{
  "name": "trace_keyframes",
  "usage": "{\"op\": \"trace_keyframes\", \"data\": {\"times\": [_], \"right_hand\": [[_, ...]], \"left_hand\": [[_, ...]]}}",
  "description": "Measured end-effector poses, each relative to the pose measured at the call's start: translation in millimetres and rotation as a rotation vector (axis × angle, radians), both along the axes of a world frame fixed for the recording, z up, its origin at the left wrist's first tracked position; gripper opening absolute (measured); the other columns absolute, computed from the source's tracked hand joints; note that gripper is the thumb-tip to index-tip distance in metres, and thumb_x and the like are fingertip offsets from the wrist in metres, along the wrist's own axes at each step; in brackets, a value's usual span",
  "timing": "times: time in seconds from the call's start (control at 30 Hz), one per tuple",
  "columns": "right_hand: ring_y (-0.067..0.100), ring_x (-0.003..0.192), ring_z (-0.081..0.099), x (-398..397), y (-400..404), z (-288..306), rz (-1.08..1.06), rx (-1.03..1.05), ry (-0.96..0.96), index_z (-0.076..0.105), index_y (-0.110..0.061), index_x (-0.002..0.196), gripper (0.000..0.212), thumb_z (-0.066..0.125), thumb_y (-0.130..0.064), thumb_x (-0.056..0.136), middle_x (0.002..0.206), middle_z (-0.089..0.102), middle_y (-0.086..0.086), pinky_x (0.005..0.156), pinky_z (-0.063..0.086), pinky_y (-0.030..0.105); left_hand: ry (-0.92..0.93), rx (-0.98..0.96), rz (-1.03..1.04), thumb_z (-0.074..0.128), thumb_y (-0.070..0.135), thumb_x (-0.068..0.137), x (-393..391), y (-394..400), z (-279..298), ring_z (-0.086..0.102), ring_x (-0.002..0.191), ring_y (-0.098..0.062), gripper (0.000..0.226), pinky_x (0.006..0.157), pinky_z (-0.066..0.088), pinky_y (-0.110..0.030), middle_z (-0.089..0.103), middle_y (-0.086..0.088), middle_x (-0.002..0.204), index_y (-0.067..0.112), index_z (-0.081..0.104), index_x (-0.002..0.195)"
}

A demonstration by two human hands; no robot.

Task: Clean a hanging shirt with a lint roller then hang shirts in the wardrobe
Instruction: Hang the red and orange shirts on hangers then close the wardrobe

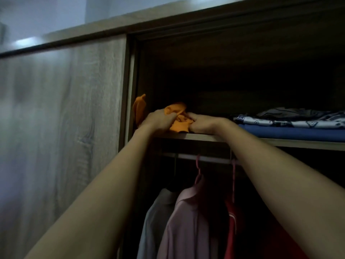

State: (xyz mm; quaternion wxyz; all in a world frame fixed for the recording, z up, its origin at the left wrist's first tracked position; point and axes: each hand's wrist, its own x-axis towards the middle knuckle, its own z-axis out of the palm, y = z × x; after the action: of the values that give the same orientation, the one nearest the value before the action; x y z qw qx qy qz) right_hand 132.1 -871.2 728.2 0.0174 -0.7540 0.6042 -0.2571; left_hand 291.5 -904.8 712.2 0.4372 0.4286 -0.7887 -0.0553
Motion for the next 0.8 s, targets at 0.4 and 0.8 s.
{"op": "trace_keyframes", "data": {"times": [0.4,0.8], "right_hand": [[0.021,0.089,0.062,-13,45,-11,0.233,-0.013,-0.096,0.062,-0.020,0.101,0.019,0.065,-0.024,0.082,0.100,0.064,0.007,0.084,0.048,0.036],[-0.001,0.099,0.061,-15,149,-154,0.277,-0.136,-0.408,0.039,-0.041,0.118,0.055,0.073,-0.042,0.076,0.114,0.058,-0.017,0.086,0.052,0.031]], "left_hand": [[0.355,-0.258,-0.347,0.036,0.039,0.089,17,41,-36,0.046,0.056,-0.011,0.034,0.065,0.037,-0.035,0.047,0.008,0.056,0.026,0.043,0.058],[0.124,0.031,-0.601,0.043,0.032,0.088,42,121,-118,0.053,0.071,0.003,0.019,0.069,0.042,-0.017,0.057,0.020,0.077,0.030,0.058,0.101]]}}
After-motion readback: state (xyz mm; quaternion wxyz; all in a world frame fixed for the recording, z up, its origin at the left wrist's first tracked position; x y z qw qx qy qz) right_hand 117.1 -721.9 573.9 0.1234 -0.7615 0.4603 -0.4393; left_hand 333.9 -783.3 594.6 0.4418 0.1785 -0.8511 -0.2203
